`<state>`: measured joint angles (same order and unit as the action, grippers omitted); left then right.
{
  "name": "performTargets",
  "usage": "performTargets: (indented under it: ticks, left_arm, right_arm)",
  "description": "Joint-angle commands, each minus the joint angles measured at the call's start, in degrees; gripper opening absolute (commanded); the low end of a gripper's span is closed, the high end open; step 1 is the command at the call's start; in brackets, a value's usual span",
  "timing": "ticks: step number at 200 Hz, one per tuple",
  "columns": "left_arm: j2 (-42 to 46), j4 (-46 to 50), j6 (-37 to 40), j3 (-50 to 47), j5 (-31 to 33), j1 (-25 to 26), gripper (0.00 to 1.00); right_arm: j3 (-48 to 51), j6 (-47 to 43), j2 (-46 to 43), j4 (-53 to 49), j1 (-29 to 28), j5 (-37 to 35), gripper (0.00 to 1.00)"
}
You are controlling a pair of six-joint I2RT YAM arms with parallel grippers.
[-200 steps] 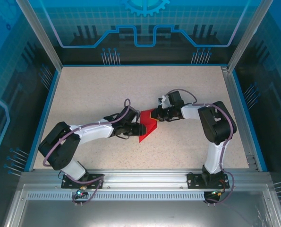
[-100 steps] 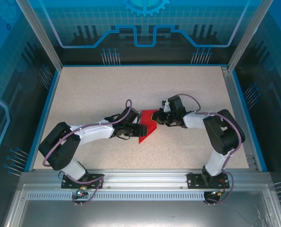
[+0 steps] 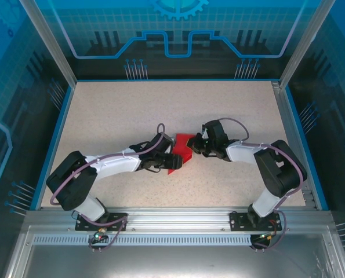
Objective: Fold a paper plane with a square sheet of paper (pick it up from the middle)
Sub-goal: Fourth fold the wing at the center of the table.
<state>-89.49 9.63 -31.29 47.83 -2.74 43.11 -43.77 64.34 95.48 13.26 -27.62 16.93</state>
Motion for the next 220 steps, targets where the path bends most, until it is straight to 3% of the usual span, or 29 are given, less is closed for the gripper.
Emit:
performTargets:
  ticks: [1, 94, 174, 220]
  left_arm:
    - [1.4, 2.4, 2.2, 1.2, 3.3, 1.0, 0.58]
    - [-4.0, 3.8, 2.0, 4.1, 11.5, 3.8, 0.59]
    - [-7.8, 4.1, 1.1, 5.4, 15.5, 5.7, 0.57]
    - [-7.9, 3.7, 1.1, 5.3, 16.5, 6.5, 0.50]
  right_arm:
    - [-2.7, 0.7, 0.2, -2.6, -0.3, 0.5, 0.07]
    - [-8.3, -7.1, 5.3, -7.2, 2.5, 9.3, 0.23]
    - [-10.7, -10.7, 5.8, -10.0, 3.6, 14.2, 0.25]
    - [-11.1, -11.4, 6.2, -10.9, 3.7, 14.4, 0.25]
